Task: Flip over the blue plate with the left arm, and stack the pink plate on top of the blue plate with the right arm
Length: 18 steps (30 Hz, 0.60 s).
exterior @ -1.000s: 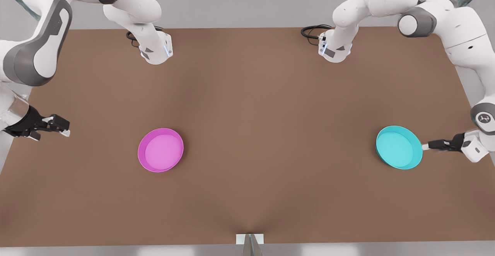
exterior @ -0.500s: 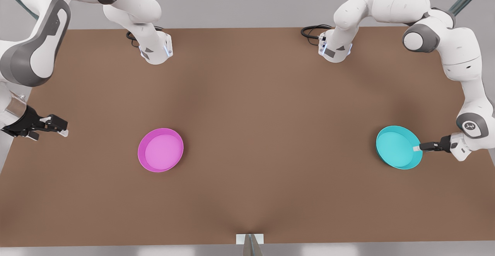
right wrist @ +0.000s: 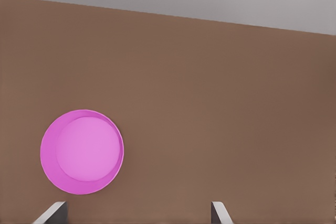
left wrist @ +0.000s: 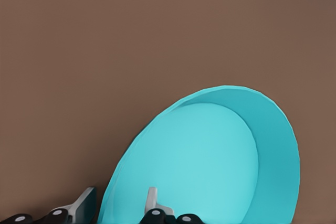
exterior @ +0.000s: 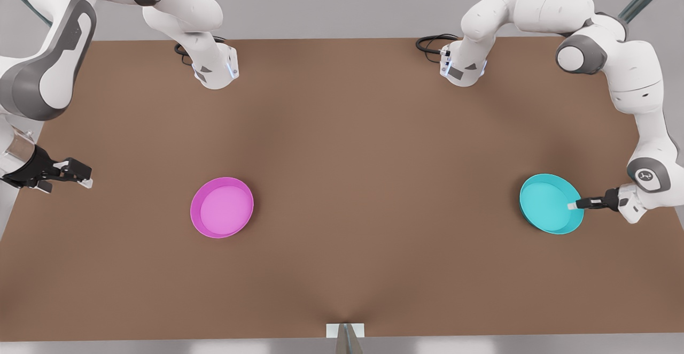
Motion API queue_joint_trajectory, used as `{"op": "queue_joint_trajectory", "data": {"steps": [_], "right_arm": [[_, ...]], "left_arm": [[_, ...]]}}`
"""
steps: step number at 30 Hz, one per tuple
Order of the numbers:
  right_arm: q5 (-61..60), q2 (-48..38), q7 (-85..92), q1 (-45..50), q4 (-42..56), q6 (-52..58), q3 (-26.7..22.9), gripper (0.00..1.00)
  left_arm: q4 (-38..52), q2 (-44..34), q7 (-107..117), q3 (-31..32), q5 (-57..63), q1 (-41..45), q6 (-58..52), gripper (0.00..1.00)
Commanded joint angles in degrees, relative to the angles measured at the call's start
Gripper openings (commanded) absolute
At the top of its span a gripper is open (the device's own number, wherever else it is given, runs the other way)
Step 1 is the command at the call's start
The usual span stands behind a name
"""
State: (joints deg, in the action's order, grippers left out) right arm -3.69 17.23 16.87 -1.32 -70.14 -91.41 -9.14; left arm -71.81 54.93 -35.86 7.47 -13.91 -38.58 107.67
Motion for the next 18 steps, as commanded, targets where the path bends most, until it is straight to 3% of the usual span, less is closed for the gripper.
{"op": "queue_joint_trajectory", "data": {"steps": [1,15,18], "right_arm": [[0.0,0.0,0.0,0.0,0.0,0.0,0.0,1.00],[-0.1,0.1,-0.2,-0.4,0.1,0.7,-0.2,1.00],[-0.1,0.1,-0.2,-0.4,0.1,0.4,-0.2,1.00]], "left_arm": [[0.0,0.0,0.0,0.0,0.1,-0.1,0.0,0.47],[0.0,0.1,1.7,-0.1,0.5,0.0,0.1,0.47],[0.0,0.4,2.0,-0.1,0.7,0.0,0.6,0.43]]}}
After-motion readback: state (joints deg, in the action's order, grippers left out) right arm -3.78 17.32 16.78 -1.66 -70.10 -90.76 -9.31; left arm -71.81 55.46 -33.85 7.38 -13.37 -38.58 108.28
